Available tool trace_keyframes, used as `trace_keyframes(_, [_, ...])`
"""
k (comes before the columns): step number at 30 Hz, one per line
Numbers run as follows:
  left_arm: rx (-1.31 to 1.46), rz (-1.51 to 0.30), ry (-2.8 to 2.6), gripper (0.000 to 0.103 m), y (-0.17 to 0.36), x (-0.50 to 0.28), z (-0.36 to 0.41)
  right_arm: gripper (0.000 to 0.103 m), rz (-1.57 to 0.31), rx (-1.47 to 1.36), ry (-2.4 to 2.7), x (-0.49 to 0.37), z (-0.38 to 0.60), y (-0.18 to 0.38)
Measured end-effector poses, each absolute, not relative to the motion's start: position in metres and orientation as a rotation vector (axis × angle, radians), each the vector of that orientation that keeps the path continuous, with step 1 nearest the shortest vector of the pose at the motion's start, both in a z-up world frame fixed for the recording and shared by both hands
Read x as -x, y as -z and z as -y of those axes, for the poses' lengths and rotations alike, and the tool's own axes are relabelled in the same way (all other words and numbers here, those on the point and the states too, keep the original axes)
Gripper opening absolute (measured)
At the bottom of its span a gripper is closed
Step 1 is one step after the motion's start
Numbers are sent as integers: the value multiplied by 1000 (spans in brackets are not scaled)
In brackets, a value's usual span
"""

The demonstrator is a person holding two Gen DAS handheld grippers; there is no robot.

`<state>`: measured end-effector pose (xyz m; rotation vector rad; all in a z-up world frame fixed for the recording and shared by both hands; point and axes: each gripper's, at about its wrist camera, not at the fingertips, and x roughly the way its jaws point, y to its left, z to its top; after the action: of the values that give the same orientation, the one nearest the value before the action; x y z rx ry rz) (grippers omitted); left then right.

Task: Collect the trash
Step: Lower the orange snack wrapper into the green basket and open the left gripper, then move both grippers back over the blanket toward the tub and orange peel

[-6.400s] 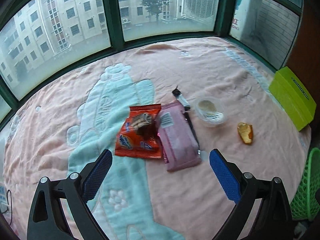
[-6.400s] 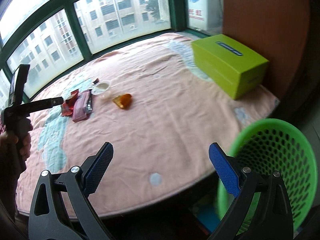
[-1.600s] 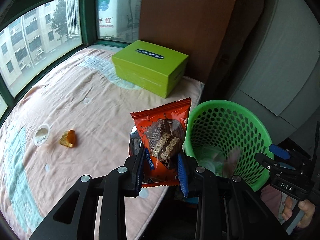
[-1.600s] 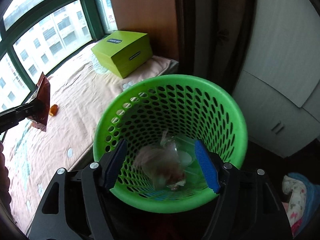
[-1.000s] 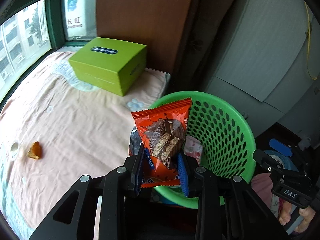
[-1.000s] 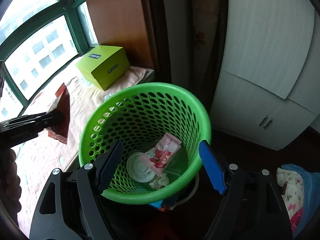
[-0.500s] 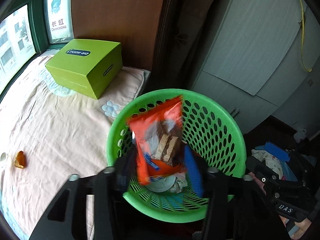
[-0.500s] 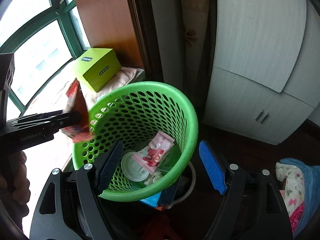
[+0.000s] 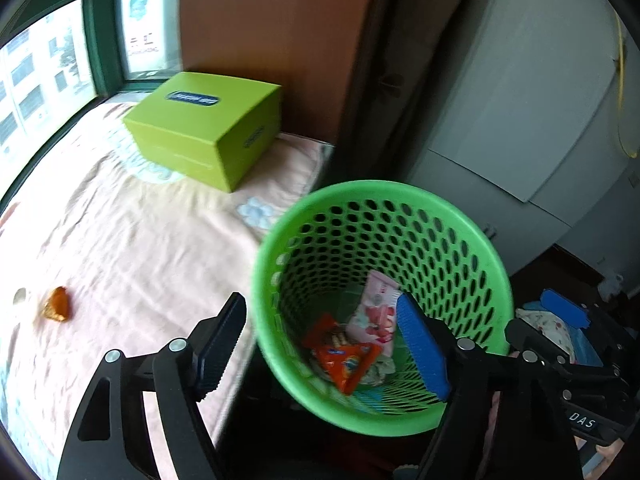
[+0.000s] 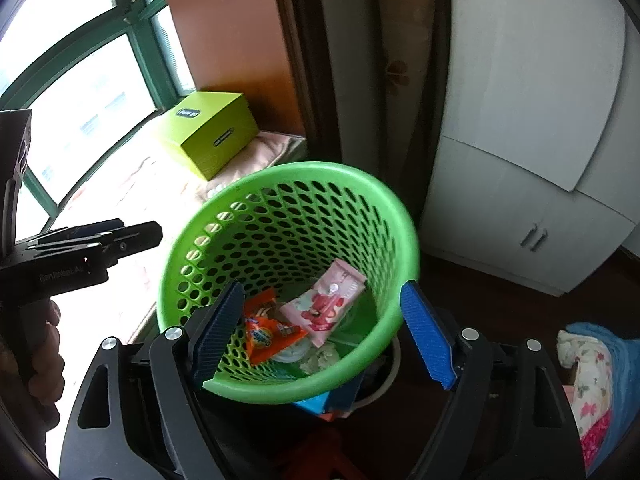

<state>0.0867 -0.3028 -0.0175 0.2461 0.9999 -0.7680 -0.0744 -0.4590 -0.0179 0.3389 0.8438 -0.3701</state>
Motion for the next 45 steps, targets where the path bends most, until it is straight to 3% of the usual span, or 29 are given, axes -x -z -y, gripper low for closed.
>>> trace_keyframes(31, [-101, -1036, 143, 82, 41, -234, 58, 83, -888, -176, 28, -40, 334, 15])
trace_keyframes(45, [-70, -1126, 103, 90, 89, -310, 19, 83, -941, -131, -80, -103, 284, 33])
